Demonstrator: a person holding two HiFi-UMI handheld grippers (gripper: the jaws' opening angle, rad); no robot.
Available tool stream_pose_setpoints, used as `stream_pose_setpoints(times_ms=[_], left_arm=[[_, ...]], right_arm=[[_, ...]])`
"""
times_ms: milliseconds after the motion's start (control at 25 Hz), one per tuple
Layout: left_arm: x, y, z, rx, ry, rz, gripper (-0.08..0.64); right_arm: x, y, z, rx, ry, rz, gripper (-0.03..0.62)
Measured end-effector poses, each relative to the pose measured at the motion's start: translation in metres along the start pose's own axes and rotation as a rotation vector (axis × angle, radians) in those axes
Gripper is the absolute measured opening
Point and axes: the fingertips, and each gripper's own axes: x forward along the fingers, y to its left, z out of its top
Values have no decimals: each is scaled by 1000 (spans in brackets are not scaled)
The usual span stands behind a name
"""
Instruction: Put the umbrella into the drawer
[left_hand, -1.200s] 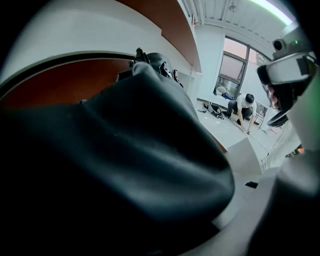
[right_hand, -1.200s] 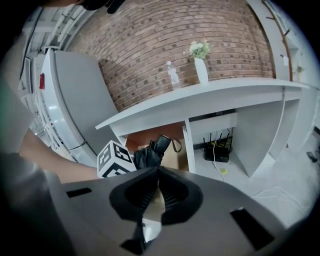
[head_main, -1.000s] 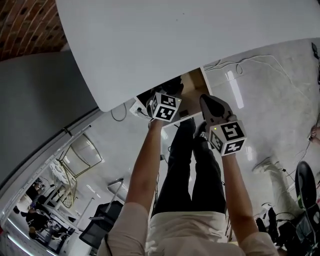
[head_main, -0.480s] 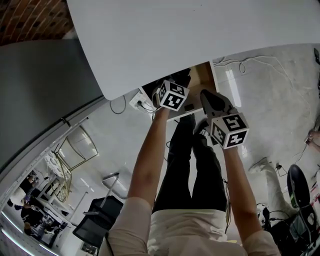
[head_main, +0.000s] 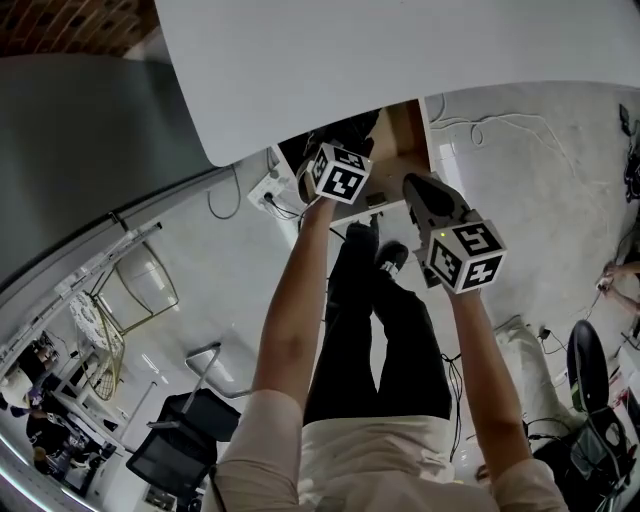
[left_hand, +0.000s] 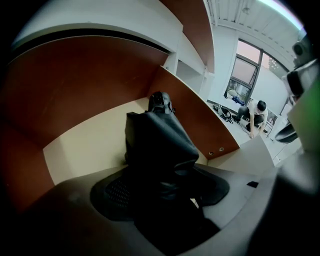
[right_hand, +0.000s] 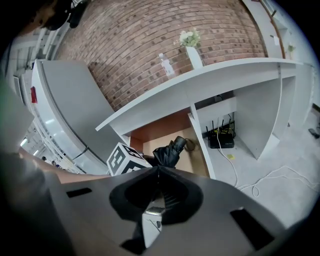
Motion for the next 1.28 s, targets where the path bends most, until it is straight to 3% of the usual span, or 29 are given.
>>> stream_pose_setpoints(times_ms=[440, 720, 1080, 1280], left_arm=[[-48, -42, 6, 52, -77, -1, 291], [-116, -74, 10, 69, -86, 16, 291], [-240, -102, 23, -76, -170, 72, 291], [-313, -117, 54, -75, -234, 127, 291]], right_arm=[[-42, 33, -39, -34, -3, 1, 69], [-84, 43, -31, -4, -90, -46, 69], [-166, 71, -3, 4, -151, -86, 69], [-198, 96, 12, -58, -125, -85, 69]])
